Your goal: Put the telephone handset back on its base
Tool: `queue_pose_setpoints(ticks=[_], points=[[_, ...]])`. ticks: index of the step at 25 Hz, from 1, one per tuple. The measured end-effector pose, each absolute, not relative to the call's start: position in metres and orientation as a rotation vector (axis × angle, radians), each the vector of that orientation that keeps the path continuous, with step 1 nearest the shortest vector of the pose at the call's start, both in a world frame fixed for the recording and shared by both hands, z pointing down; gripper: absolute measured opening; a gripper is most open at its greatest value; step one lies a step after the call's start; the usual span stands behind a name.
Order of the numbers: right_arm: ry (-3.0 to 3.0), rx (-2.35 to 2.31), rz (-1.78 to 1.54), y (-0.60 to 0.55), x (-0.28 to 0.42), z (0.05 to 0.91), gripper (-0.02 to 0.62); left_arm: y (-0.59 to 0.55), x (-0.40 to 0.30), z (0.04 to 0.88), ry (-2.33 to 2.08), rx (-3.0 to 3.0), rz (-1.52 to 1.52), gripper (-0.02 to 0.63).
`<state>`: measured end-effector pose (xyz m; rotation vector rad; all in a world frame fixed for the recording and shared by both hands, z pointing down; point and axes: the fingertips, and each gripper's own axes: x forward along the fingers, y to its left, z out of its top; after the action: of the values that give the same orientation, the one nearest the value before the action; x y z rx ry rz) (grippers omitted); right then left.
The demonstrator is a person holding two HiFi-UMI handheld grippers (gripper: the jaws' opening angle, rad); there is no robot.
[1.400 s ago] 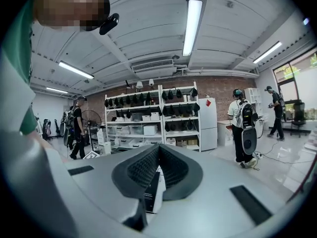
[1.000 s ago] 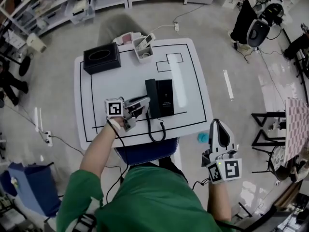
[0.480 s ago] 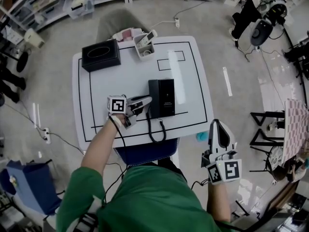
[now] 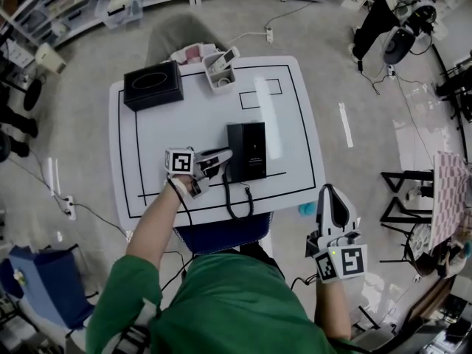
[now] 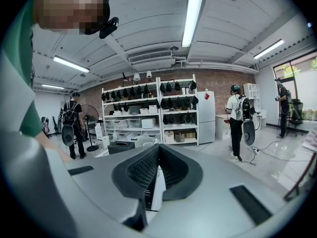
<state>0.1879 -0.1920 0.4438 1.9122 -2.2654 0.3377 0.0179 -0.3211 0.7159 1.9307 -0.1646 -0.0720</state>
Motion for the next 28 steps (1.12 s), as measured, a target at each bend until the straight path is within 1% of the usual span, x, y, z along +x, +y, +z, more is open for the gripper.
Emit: queue_pose_setpoints(ticks=[10, 18, 19, 23, 25, 28], points=[[-2.272, 1.913, 0.342, -0.192, 0.187, 0.442, 0.021, -0.324, 0.02, 0.717, -0.197, 1.931, -0.037, 0.08], [-2.308, 1.903, 0.328, -0.192, 0.181, 0.438, 0.021, -0.326, 0.017, 0.717, -0.294, 1.951, 0.054, 0.084], [-2.314, 1.901, 0.325, -0.192, 0.18, 0.437, 0.02, -0.327, 0.016, 0.718, -0.319, 1.956, 0.077, 0.098], [-2.333, 1.892, 0.317, -0.191, 0.178, 0.435, 0.021, -0.326, 0.011, 0.723, -0.407, 2.005, 0.19, 0.198], [-2.341, 1.891, 0.31, -0.19, 0.179, 0.433, 0.02, -0.324, 0.009, 0.717, -0.438, 2.029, 0.2, 0.219], [-2.355, 1.89, 0.297, -0.189, 0.18, 0.428, 0.021, -0.327, -0.002, 0.7, -0.546, 2.065, 0.171, 0.222]])
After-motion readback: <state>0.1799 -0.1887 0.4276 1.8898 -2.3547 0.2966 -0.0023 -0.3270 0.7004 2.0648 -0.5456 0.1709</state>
